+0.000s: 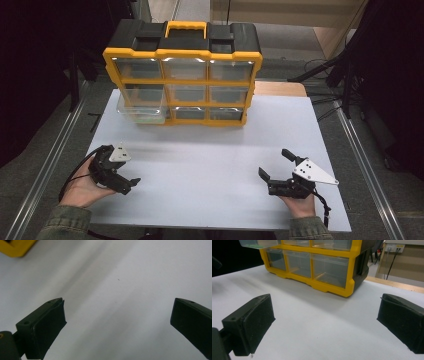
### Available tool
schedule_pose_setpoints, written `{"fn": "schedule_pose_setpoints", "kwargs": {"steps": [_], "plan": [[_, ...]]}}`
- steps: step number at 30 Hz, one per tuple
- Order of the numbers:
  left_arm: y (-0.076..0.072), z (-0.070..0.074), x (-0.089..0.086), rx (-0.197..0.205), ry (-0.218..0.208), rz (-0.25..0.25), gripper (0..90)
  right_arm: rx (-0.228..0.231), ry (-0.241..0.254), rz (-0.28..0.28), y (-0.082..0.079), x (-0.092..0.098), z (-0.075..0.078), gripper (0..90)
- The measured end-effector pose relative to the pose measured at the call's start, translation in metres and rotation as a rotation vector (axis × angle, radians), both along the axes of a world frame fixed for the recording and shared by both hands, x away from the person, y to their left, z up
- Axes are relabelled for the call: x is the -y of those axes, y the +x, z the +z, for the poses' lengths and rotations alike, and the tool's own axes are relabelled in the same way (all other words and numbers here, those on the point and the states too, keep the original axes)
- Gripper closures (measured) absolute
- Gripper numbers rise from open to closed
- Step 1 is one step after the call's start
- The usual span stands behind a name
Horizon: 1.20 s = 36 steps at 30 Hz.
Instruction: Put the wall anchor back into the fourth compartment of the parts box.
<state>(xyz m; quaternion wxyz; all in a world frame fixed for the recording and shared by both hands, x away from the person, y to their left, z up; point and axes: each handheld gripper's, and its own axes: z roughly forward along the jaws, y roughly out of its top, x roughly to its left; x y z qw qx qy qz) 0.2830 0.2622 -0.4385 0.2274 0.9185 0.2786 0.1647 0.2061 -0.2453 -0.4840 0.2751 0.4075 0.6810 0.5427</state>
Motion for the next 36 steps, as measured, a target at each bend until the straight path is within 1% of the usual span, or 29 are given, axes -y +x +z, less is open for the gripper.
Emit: {"fn": "schedule_pose_setpoints", "kwargs": {"steps": [2,3,4,5,7,8,9,11,12,13,15,16,18,20,21,24,25,28,31,33,35,36], "plan": [[-0.002,0.000,-0.004,0.037,-0.042,0.007,0.0,0.000,0.001,0.000,0.000,0.000,0.000,0.8],[-0.005,0.000,-0.006,0.070,-0.080,0.006,0.0,0.000,0.001,-0.001,0.000,0.000,0.000,0.8],[-0.006,0.001,-0.008,0.099,-0.100,0.006,0.0,0.001,0.001,-0.002,0.000,0.000,0.000,0.8],[-0.009,0.002,-0.010,0.133,-0.135,0.010,0.0,0.002,0.000,-0.001,0.000,0.000,0.000,0.8],[-0.013,0.005,-0.016,0.215,-0.232,0.039,0.0,0.002,0.000,-0.002,0.000,0.000,0.000,0.8],[-0.014,0.006,-0.018,0.242,-0.279,0.055,0.0,0.001,0.000,-0.002,0.000,0.000,0.000,0.8],[-0.015,0.006,-0.021,0.267,-0.337,0.073,0.0,0.002,0.001,-0.002,0.000,0.000,0.000,0.8],[-0.018,0.004,-0.026,0.316,-0.438,0.113,0.0,0.004,0.000,-0.001,0.000,0.000,0.000,0.8],[-0.018,0.003,-0.026,0.331,-0.456,0.126,0.0,0.004,0.000,-0.002,0.000,0.000,0.000,0.8],[-0.018,0.000,-0.026,0.337,-0.470,0.138,0.0,0.002,-0.001,-0.002,0.000,0.000,0.000,0.8],[-0.019,-0.006,-0.024,0.343,-0.469,0.155,0.0,0.000,0.001,-0.001,0.000,0.000,0.000,0.8],[-0.019,-0.008,-0.023,0.345,-0.465,0.159,0.0,0.000,0.001,-0.001,0.000,0.000,0.000,0.8],[-0.020,-0.011,-0.021,0.353,-0.488,0.163,0.0,0.000,0.000,-0.001,0.000,0.000,0.000,0.8],[-0.020,-0.012,-0.020,0.354,-0.491,0.167,0.0,0.000,0.000,0.000,0.000,0.000,0.000,0.8],[-0.021,-0.012,-0.020,0.354,-0.499,0.167,0.0,0.001,0.001,0.000,0.000,0.000,0.000,0.8],[-0.023,-0.013,-0.021,0.373,-0.548,0.183,0.0,0.003,0.000,-0.001,0.000,0.000,0.000,0.8],[-0.024,-0.014,-0.022,0.374,-0.554,0.178,0.0,0.002,0.000,-0.001,0.000,0.000,0.000,0.8],[-0.026,-0.015,-0.022,0.377,-0.555,0.173,0.0,0.001,0.001,0.000,0.000,0.000,0.000,0.8],[-0.027,-0.013,-0.022,0.395,-0.560,0.166,0.0,0.001,0.002,0.000,0.000,0.000,0.000,0.8],[-0.027,-0.012,-0.023,0.398,-0.566,0.161,0.0,0.000,-0.001,0.000,0.000,0.000,0.000,0.8],[-0.026,-0.012,-0.025,0.400,-0.574,0.166,0.0,-0.001,-0.003,0.001,0.000,0.000,0.000,0.8],[-0.026,-0.012,-0.026,0.397,-0.570,0.170,0.0,-0.001,-0.004,0.001,0.000,-0.001,0.000,0.8]]}}
